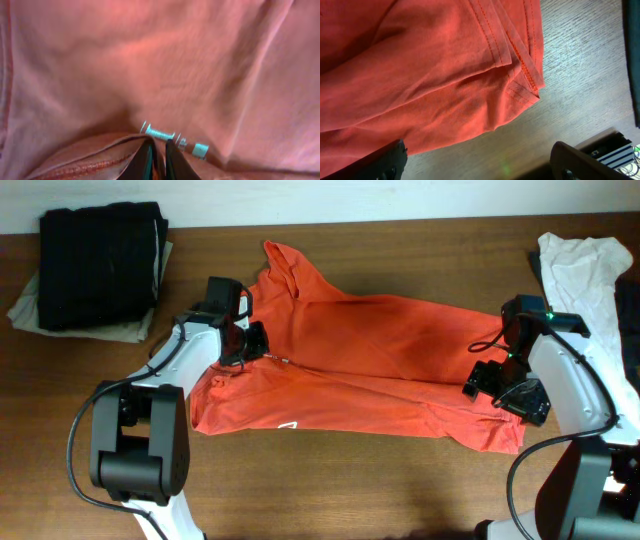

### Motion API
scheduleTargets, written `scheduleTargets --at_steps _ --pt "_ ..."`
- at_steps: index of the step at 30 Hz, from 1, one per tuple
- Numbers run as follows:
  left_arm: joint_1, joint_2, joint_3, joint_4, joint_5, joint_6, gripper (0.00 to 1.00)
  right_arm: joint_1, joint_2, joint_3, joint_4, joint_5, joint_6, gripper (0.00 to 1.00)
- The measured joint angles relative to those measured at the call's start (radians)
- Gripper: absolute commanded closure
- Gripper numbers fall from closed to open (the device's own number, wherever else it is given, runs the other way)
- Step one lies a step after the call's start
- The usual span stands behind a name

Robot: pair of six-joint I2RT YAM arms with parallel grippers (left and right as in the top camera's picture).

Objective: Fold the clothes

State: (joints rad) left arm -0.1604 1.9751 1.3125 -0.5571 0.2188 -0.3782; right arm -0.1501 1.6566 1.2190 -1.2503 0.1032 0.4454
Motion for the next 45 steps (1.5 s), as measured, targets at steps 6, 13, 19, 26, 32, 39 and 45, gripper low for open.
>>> scheduleTargets --at_steps 6,13,19,26,32,39,45 --pt "0.000 0.000 -0.002 0.136 -0.036 0.000 0.89 0.000 0.000 0.000 -0.010 0.000 -0.005 0.05" --pt "0.005 0.000 0.142 -0.257 -0.040 0.031 0.44 0.000 -0.001 -0.001 -0.013 -0.001 -0.004 0.04" --pt "-0.001 -0.004 0.194 -0.440 -0.039 0.034 0.42 0.000 -0.001 -0.002 0.007 -0.001 -0.005 0.04" --pt "-0.008 -0.003 0.088 -0.315 -0.035 0.072 0.43 0.000 -0.001 -0.002 0.007 -0.008 -0.005 0.04" --pt "-0.008 0.013 0.086 -0.303 -0.005 0.103 0.47 0.000 -0.001 -0.002 0.005 -0.019 -0.005 0.04" --pt "-0.007 0.071 0.084 -0.276 0.002 0.133 0.74 0.000 -0.001 -0.002 -0.001 -0.019 -0.005 0.04" --pt "-0.007 0.071 0.085 -0.262 0.013 0.139 0.80 0.000 -0.001 -0.002 -0.001 -0.019 -0.004 0.04"
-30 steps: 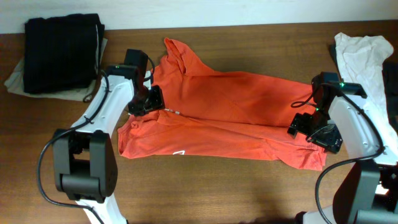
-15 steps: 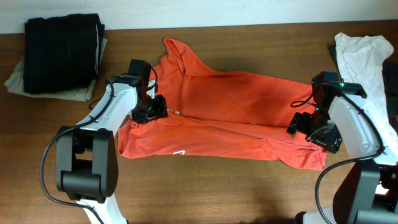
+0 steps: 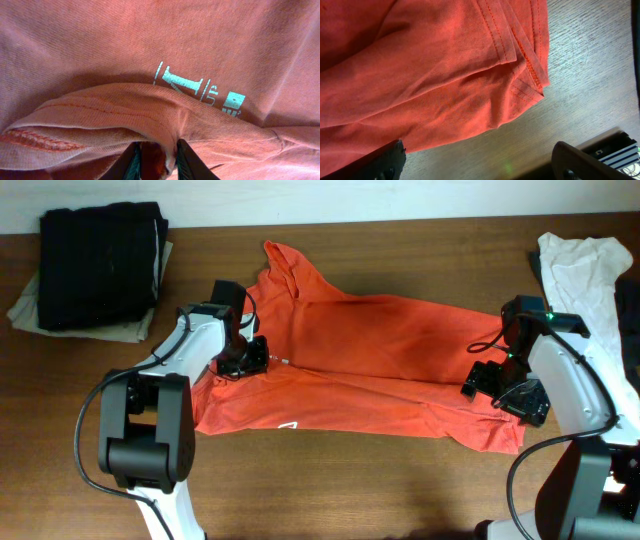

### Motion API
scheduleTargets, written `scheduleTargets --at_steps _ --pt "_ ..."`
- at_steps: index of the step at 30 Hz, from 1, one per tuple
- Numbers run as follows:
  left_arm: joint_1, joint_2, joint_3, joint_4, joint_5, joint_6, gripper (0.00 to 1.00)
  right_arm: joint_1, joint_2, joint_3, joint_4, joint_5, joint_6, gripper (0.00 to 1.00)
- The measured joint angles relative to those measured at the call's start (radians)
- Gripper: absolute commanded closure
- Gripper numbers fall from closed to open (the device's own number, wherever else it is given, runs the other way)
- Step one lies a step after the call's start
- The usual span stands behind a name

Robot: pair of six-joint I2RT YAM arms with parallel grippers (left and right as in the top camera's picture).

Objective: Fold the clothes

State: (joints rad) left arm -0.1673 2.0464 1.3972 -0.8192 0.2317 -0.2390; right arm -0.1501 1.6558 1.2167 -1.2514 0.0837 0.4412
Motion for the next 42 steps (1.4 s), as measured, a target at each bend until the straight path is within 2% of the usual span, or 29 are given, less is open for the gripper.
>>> scheduleTargets --at_steps 2,6,12,13,14,15,16,20,23,25,27,28,29,31,33,34,38,42 --pt "0.000 0.000 0.002 0.010 0.001 0.000 0.87 0.000 0.000 0.000 0.000 0.000 0.000 0.04" --pt "0.000 0.000 0.003 0.047 0.001 0.001 0.95 0.000 0.000 0.000 0.000 0.000 0.000 0.04" --pt "0.000 0.001 0.005 0.198 0.004 0.000 0.98 0.000 0.000 0.000 0.000 0.000 0.000 0.04" --pt "0.000 0.002 0.005 0.220 0.004 0.001 0.87 0.000 0.000 0.000 0.000 0.000 0.000 0.04" --pt "0.000 0.002 0.005 0.245 0.004 0.001 0.43 0.000 0.000 0.000 0.000 0.000 0.000 0.04" --pt "0.000 0.003 0.005 0.261 0.004 0.004 0.07 0.000 0.000 0.000 0.001 0.000 0.000 0.04" --pt "0.000 0.003 0.006 0.273 0.004 0.005 0.01 0.000 0.000 0.000 0.001 0.000 0.000 0.04" --pt "0.000 0.004 0.008 0.285 -0.021 0.004 0.01 0.000 0.000 0.000 0.003 0.000 0.000 0.02" --pt "0.027 0.006 0.072 0.209 -0.031 0.004 0.01 0.000 0.000 0.000 0.005 0.000 -0.001 0.01" --pt "0.071 0.006 0.150 0.115 -0.035 0.004 0.01 0.000 0.000 0.000 0.010 -0.022 0.000 0.07" --pt "0.118 0.006 0.214 -0.004 -0.038 0.004 0.27 0.000 0.000 0.000 0.014 -0.060 -0.010 0.41" --pt "0.134 0.006 0.227 -0.063 -0.034 0.005 0.43 0.001 0.000 -0.001 0.022 -0.068 -0.022 0.54" --pt "0.147 0.006 0.233 -0.135 -0.017 0.019 0.67 0.003 0.000 -0.005 0.049 -0.085 -0.030 0.66" --pt "0.146 0.006 0.221 -0.211 0.040 0.065 0.99 0.012 -0.002 -0.029 0.112 -0.098 -0.031 0.83" --pt "0.111 0.006 0.176 -0.203 0.078 0.108 1.00 0.026 -0.002 -0.090 0.221 -0.125 -0.034 0.95" --pt "0.087 0.006 0.148 -0.190 0.091 0.123 0.99 0.026 -0.001 -0.105 0.240 -0.134 -0.037 0.96" --pt "0.016 0.007 0.080 -0.108 0.090 0.123 0.99 0.026 -0.001 -0.177 0.348 -0.150 -0.041 0.96" --pt "0.044 0.042 0.064 -0.103 0.034 0.091 1.00 0.026 0.029 -0.193 0.357 -0.157 -0.041 0.94"
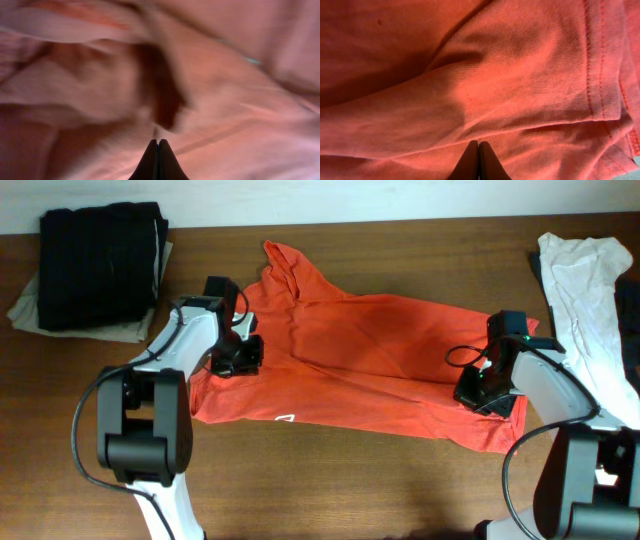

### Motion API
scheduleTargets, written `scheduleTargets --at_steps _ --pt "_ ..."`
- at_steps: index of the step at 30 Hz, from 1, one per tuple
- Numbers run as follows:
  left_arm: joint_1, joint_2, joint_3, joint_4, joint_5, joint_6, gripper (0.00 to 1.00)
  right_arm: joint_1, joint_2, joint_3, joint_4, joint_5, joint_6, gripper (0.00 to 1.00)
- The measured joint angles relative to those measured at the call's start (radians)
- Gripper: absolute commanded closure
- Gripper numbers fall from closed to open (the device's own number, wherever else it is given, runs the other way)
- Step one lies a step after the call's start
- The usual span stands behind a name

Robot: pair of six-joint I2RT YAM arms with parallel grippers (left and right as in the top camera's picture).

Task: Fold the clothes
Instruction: 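Move the left gripper up to the left sleeve and grasp it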

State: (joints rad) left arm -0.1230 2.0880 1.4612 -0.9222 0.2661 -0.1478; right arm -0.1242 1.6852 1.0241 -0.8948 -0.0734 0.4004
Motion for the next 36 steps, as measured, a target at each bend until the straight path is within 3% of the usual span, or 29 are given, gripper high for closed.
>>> scheduleTargets --at_steps 2,3,9,14,20,23,28,29,30,33,36 --pt "0.035 0.027 0.002 -0.008 0.000 -0.027 1.00 0.000 0.019 -0.001 0.001 0.000 -0.002 0.68" --pt "0.047 0.027 0.002 -0.014 -0.001 -0.037 1.00 0.000 0.021 -0.002 0.006 0.000 -0.002 0.63" --pt "0.159 0.026 -0.014 -0.079 0.000 -0.090 1.00 0.000 0.027 -0.002 0.033 0.000 -0.019 0.62" --pt "0.194 -0.030 -0.131 -0.065 0.052 -0.158 0.99 0.000 0.047 -0.002 0.037 0.000 -0.019 0.60" --pt "0.193 -0.146 -0.288 -0.084 0.015 -0.253 0.99 0.000 0.049 -0.004 0.058 0.000 -0.024 0.48" --pt "0.193 -0.320 -0.447 -0.076 -0.012 -0.309 0.99 0.000 0.050 -0.007 0.077 0.000 -0.025 0.41" --pt "0.193 -0.528 -0.518 -0.030 -0.005 -0.337 0.75 0.000 0.050 -0.009 0.101 -0.008 -0.031 0.11" --pt "0.193 -0.547 -0.505 -0.029 -0.005 -0.340 0.57 0.000 0.050 -0.009 0.099 -0.012 -0.031 0.09" --pt "0.193 -0.560 -0.460 -0.024 -0.005 -0.336 0.01 0.000 0.050 -0.009 0.100 -0.016 -0.034 0.09" --pt "0.188 -0.563 -0.323 0.069 0.024 -0.255 0.01 0.000 0.050 -0.009 0.094 -0.024 -0.034 0.09" --pt "0.144 -0.569 -0.252 0.343 0.065 -0.187 0.01 0.000 0.050 -0.009 0.087 -0.042 -0.034 0.08"
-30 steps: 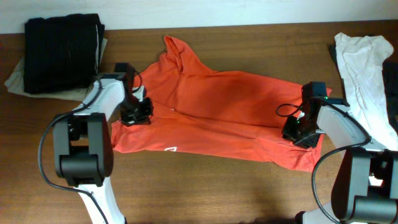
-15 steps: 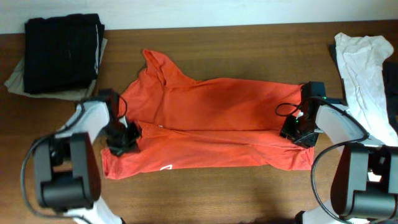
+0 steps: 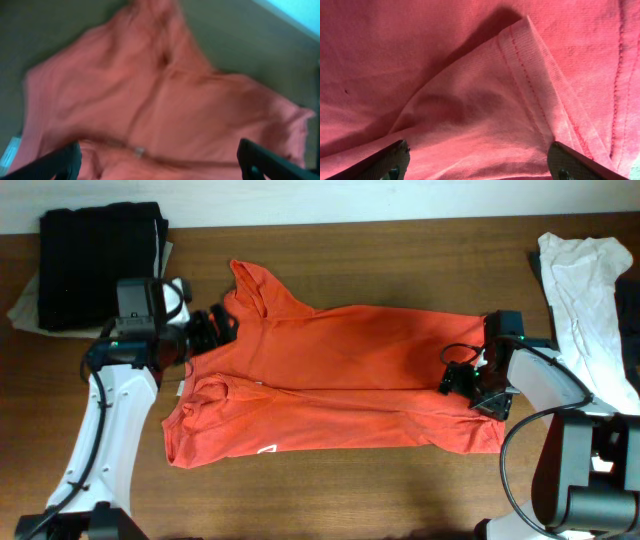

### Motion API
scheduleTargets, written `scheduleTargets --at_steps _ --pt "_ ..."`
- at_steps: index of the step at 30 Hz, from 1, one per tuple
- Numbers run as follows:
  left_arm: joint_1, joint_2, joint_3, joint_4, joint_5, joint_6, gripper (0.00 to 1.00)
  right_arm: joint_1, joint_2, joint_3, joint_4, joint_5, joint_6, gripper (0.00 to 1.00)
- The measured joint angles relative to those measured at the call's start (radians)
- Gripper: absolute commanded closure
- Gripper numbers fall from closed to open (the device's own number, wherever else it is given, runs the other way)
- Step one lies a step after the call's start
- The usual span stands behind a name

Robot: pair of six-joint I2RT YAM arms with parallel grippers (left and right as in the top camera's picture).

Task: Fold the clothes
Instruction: 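Move the left gripper up to the left sleeve and grasp it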

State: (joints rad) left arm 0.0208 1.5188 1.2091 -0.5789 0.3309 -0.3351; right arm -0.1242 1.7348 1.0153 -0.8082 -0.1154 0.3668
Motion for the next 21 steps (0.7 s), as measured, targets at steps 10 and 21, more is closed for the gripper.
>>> scheduleTargets --at_steps 10,21 --pt "-0.055 0.360 0.023 0.468 0.119 -0.076 0.02 0.000 0.001 0.000 -0.014 -0.056 -0.006 0.07" --pt "-0.126 0.578 0.159 0.467 0.123 -0.153 0.09 0.000 0.001 0.000 -0.026 -0.064 -0.009 0.07"
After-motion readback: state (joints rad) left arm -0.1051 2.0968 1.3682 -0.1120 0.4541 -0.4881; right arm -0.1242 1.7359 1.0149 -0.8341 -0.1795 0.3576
